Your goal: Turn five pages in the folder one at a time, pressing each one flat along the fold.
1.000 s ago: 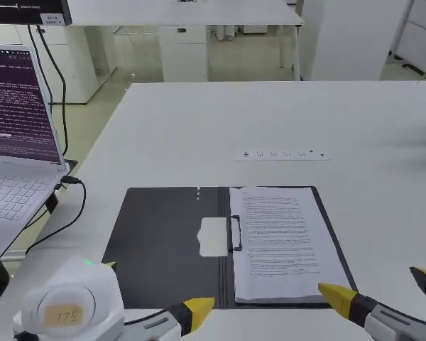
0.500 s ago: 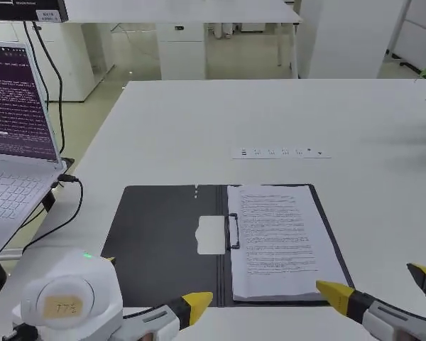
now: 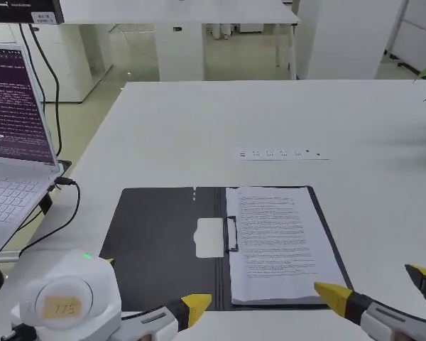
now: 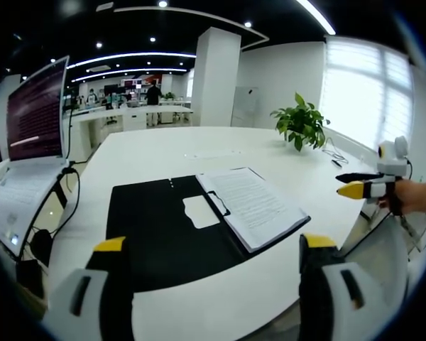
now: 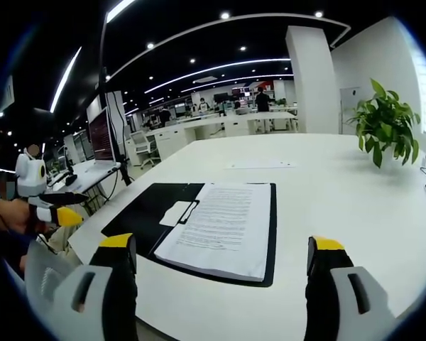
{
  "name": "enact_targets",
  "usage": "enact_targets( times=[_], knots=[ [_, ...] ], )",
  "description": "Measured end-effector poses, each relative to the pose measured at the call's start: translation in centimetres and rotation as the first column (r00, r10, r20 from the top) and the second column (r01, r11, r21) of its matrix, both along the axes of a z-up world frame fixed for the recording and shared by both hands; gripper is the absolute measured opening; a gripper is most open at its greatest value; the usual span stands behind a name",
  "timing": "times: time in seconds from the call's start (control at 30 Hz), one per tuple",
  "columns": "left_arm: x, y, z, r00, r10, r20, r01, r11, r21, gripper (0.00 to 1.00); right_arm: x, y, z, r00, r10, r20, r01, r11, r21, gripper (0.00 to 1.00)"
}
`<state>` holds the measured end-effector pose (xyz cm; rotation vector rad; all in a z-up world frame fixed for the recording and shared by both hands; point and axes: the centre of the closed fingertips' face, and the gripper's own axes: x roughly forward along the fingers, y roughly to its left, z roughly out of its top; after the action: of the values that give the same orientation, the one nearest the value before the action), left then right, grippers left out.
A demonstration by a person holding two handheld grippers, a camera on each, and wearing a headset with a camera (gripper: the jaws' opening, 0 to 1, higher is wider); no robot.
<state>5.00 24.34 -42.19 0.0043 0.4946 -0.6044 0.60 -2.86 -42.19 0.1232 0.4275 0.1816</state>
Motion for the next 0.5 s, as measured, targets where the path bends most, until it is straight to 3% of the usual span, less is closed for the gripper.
enact_targets(
  times=[0.5],
  knots=[
    [0.26,-1.03,-0.96,0.999,-0.026,-0.026,0.026,1.000,0.003,0.98,0.16,-0.17,-0.20,1.000,-0.008,-0.006,0.008,1.000,0.011,1.00]
  ],
)
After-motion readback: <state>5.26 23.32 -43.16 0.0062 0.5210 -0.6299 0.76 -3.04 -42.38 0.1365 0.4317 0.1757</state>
